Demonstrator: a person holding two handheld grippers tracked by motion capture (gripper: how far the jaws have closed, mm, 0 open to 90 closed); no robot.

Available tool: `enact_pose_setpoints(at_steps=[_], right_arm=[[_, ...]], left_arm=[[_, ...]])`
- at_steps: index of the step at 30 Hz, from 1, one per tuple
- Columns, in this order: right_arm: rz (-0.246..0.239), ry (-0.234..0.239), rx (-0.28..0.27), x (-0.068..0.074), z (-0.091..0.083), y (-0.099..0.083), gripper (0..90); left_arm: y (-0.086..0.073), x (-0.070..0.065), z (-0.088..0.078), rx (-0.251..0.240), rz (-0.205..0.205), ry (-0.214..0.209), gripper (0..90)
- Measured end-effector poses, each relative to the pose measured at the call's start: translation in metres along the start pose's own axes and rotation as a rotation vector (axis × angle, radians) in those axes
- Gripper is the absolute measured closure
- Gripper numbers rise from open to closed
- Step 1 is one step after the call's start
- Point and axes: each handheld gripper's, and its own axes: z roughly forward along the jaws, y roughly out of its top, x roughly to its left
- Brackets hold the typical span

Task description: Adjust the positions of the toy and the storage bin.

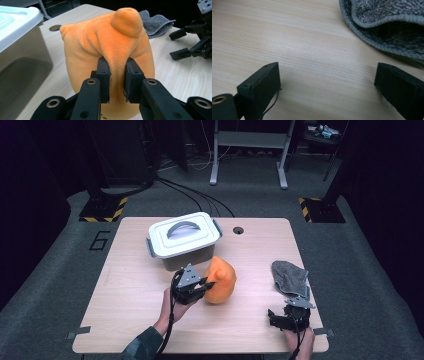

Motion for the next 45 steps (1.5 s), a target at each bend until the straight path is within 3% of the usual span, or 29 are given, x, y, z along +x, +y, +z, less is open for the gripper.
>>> enact_pose_setpoints(at_steps=[22, 32, 40, 45], right_arm=[[-0.013, 0.004, -0.005, 0.000, 0.000, 0.000, 6.7], [-0.014, 0.004, -0.007, 0.000, 0.000, 0.000, 6.8], [-0.014, 0.003, -0.007, 0.000, 0.000, 0.000, 6.8], [-0.014, 0.004, -0.007, 0.000, 0.000, 0.000, 6.8]], left_arm=[[-0.028, 0.006, -0.059, -0.038, -0.046, 0.064, 76.7], [-0.048, 0.020, -0.092, -0.027, -0.075, 0.131, 76.8], [-0.058, 0.033, -0.119, -0.048, -0.095, 0.225, 77.0], [-0.066, 0.040, -0.133, -0.029, -0.116, 0.258, 77.1]])
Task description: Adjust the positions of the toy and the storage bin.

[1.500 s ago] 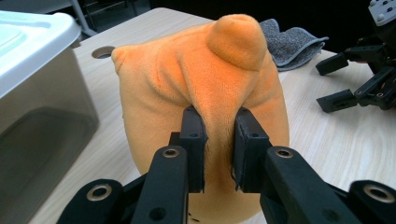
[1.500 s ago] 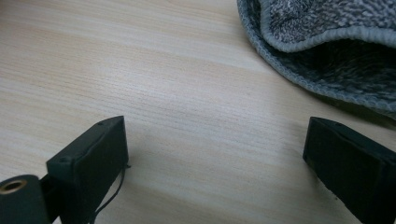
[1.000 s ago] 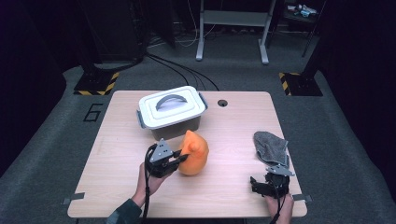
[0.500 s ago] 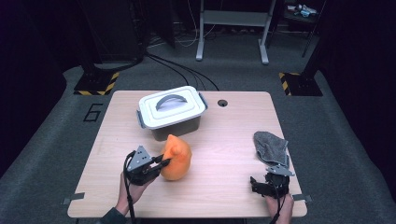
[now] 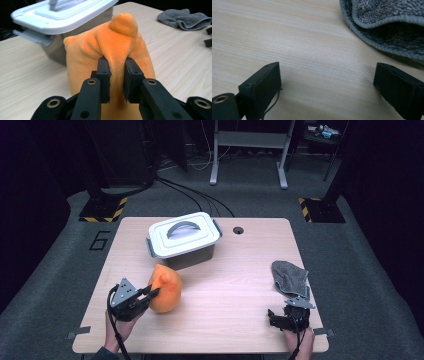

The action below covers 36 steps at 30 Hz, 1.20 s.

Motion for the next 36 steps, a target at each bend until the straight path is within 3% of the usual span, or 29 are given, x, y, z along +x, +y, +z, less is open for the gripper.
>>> enact_pose_setpoints(at_steps=[6, 10, 18, 25, 28, 31, 34, 36], right_arm=[[0.000, 0.000, 0.000, 0.000, 0.000, 0.000, 6.8], [0.000, 0.000, 0.001, 0.000, 0.000, 0.000, 6.8], [-0.001, 0.000, 0.001, 0.000, 0.000, 0.000, 6.8], [-0.001, 0.000, 0.001, 0.000, 0.000, 0.000, 6.8], [0.000, 0.000, 0.001, 0.000, 0.000, 0.000, 6.8], [-0.002, 0.001, 0.001, 0.000, 0.000, 0.000, 6.8], [-0.002, 0.001, 0.001, 0.000, 0.000, 0.001, 6.8], [-0.002, 0.001, 0.001, 0.000, 0.000, 0.001, 6.8]], left_arm=[[-0.006, 0.015, -0.013, 0.008, 0.008, 0.078, 77.4], [-0.009, 0.030, -0.021, 0.011, -0.008, 0.136, 77.5], [-0.012, 0.059, -0.034, 0.061, -0.030, 0.233, 77.5], [-0.013, 0.069, -0.039, 0.128, 0.018, 0.337, 77.5], [-0.016, 0.075, -0.035, 0.150, -0.001, 0.330, 77.5], [-0.021, 0.081, -0.024, 0.141, -0.079, 0.277, 76.0], [-0.021, 0.082, -0.016, 0.124, -0.130, 0.236, 71.5], [-0.019, 0.081, -0.009, 0.119, -0.155, 0.215, 63.7]])
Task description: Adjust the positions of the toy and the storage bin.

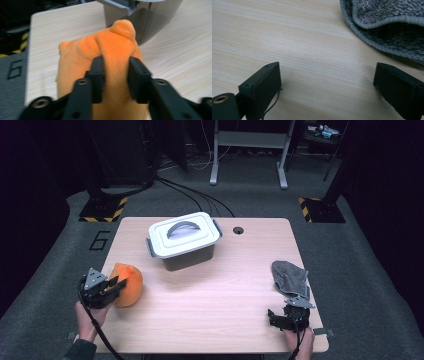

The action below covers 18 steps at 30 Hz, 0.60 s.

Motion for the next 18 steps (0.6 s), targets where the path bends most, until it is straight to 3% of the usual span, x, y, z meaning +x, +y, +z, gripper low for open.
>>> enact_pose_setpoints(at_steps=[5, 10, 18], right_arm=[[0.001, 0.001, 0.000, 0.000, 0.000, 0.000, 6.8], [0.000, 0.001, 0.001, 0.000, 0.000, 0.000, 6.8], [-0.003, 0.004, 0.003, 0.000, 0.000, 0.000, 6.9]], left_arm=[[0.007, -0.010, 0.012, 0.023, -0.008, -0.020, 43.8], [0.011, -0.016, 0.016, 0.008, -0.028, -0.031, 33.5], [0.017, -0.014, 0.017, 0.003, -0.070, -0.052, 21.5]])
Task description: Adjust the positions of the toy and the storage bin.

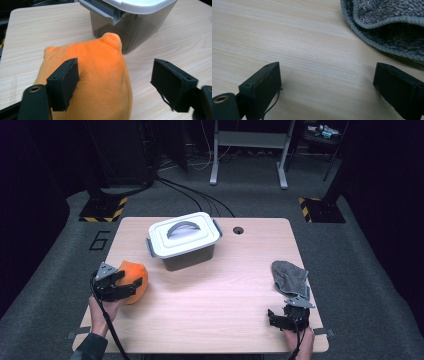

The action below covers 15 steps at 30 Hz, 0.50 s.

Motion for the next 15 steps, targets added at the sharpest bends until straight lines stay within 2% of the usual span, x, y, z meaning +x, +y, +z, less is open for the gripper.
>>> enact_pose_setpoints(at_steps=[5, 6, 14, 15], right_arm=[[-0.020, 0.008, -0.004, 0.002, -0.001, 0.000, 5.5], [-0.029, 0.004, -0.018, 0.002, -0.003, 0.000, 5.5], [-0.034, 0.093, -0.047, 0.015, -0.003, 0.012, 3.7], [-0.052, 0.099, -0.048, 0.016, -0.001, 0.014, 3.8]], left_arm=[[0.006, 0.001, -0.001, -0.005, -0.023, -0.014, 17.0], [0.007, 0.001, -0.001, -0.013, -0.028, -0.010, 16.5], [0.026, 0.001, 0.003, -0.013, -0.034, -0.018, 12.9], [0.028, 0.001, 0.004, -0.014, -0.037, -0.017, 12.7]])
